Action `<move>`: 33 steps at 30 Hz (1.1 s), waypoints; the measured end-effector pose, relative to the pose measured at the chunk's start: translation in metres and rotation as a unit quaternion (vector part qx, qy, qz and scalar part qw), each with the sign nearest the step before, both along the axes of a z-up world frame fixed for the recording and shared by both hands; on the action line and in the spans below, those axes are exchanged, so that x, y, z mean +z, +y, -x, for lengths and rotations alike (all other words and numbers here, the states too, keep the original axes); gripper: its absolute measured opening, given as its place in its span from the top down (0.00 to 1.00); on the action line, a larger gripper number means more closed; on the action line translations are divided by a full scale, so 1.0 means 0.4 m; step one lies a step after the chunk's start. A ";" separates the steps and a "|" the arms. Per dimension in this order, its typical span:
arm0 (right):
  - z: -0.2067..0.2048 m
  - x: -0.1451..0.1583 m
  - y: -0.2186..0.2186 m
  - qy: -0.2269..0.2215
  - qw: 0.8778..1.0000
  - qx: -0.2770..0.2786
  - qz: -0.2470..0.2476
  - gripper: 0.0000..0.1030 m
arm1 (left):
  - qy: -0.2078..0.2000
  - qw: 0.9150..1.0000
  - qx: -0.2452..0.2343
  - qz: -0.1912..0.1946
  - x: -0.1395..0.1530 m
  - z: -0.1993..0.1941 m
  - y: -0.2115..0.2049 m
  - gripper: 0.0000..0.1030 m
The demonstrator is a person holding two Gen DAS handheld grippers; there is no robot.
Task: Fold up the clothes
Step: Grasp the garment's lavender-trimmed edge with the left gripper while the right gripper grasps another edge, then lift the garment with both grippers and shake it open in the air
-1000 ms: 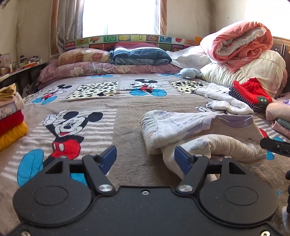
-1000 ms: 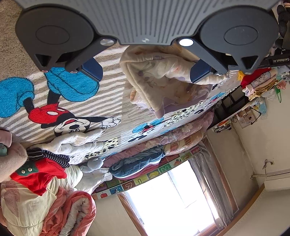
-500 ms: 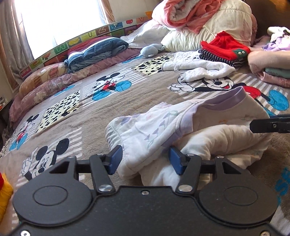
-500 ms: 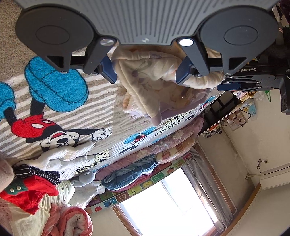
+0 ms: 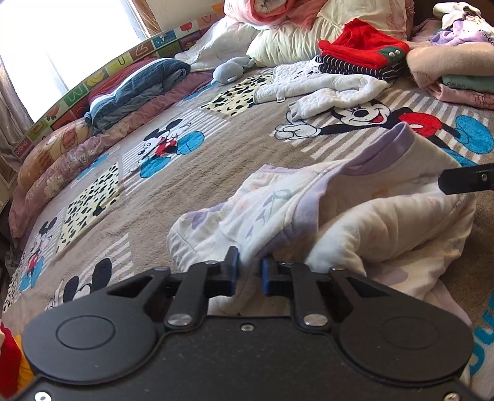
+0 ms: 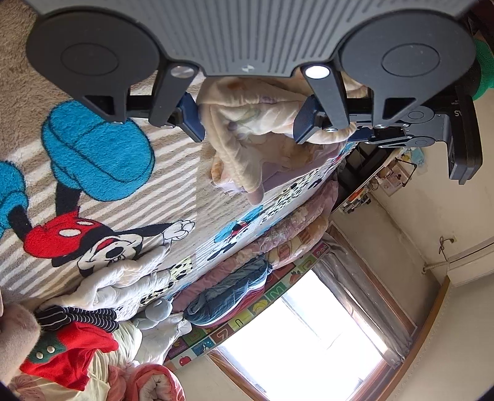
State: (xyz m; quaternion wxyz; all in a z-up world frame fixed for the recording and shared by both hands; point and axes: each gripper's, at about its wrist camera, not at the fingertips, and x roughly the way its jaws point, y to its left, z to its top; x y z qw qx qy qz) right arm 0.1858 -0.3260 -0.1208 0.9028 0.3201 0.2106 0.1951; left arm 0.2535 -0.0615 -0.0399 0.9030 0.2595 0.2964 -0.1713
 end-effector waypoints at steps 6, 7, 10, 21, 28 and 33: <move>-0.002 -0.005 -0.007 0.001 1.000 0.003 -0.014 0.55 | -0.056 0.997 0.030 0.036 0.090 0.063 0.029 0.92; 0.000 0.001 0.000 -0.003 1.000 0.007 -0.007 0.59 | -0.063 0.997 0.034 0.043 0.108 0.074 0.036 0.92; 0.015 0.022 0.022 -0.020 1.000 0.020 0.013 0.64 | -0.087 0.994 0.042 0.053 0.157 0.113 0.051 0.93; 0.159 0.178 0.097 -0.140 0.983 0.053 0.108 0.75 | -0.156 0.984 0.045 0.068 0.319 0.293 0.119 0.93; 0.229 0.337 0.110 -0.198 0.971 0.049 0.123 0.76 | -0.198 0.977 0.043 0.072 0.418 0.399 0.179 0.93; 0.251 0.458 0.121 -0.232 0.958 0.063 0.159 0.77 | -0.215 0.972 0.043 0.080 0.466 0.453 0.226 0.93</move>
